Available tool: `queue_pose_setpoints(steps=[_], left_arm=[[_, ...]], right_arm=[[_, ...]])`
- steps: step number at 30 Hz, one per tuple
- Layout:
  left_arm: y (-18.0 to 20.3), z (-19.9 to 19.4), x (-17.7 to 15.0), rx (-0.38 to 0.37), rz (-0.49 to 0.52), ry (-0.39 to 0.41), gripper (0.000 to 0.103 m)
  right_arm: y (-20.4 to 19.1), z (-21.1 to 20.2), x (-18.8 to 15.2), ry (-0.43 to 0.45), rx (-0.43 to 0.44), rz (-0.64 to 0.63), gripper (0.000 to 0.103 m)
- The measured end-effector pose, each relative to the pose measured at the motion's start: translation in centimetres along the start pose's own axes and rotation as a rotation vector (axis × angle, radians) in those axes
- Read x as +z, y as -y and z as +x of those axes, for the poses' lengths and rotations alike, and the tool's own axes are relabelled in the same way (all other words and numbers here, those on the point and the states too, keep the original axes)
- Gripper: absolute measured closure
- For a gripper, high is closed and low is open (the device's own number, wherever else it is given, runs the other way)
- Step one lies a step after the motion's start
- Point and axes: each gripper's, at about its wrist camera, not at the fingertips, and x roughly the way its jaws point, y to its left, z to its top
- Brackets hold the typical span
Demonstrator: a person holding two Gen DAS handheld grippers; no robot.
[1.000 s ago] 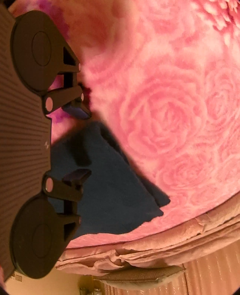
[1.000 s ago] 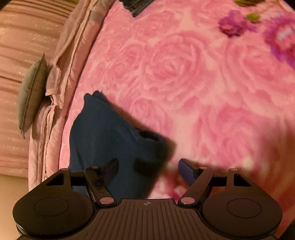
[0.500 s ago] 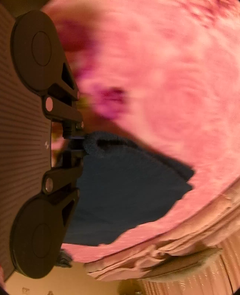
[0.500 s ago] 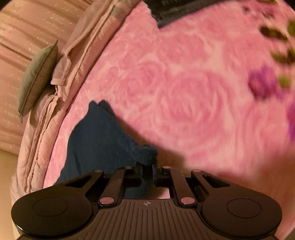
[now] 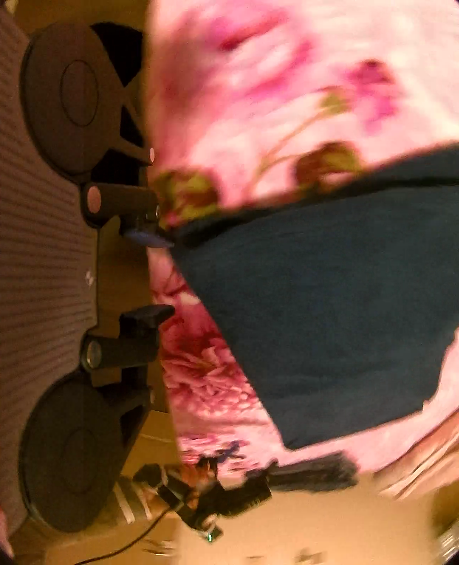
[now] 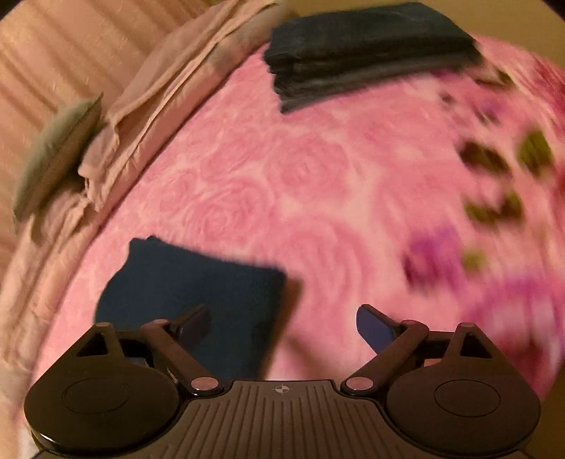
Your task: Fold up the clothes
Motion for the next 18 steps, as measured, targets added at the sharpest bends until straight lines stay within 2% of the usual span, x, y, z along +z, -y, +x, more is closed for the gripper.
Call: queue_pose_setpoints(steps=[4,8,11,14,18], left_arm=[[-2.2,-3.7,6.7,0.075,0.149,0.052,0.062],[-4.7,-4.9,14.2,0.081,0.261,0.088,0.062],[-6.3,-5.2,18.8,0.049,0.329,0.082,0.06],[-7.3,-4.4,21.8,0.008,0.372,0.043,0.058],[-8.5,-2.1,24.3,-0.099,0.335,-0.025,0.051]], right_arm=[[1.7,-2.8,-7.8,-0.061,0.068,0.222,0.011],[-1.5,-5.6,-17.0,-0.095,0.122,0.345,0.012],[-4.7,-6.5,-23.7,-0.097,0.14,0.436,0.012],[-6.9,-6.6,-28.3,-0.064,0.122,0.517,0.012],[-7.7,-7.1,-31.3,0.011,0.129,0.604,0.012]])
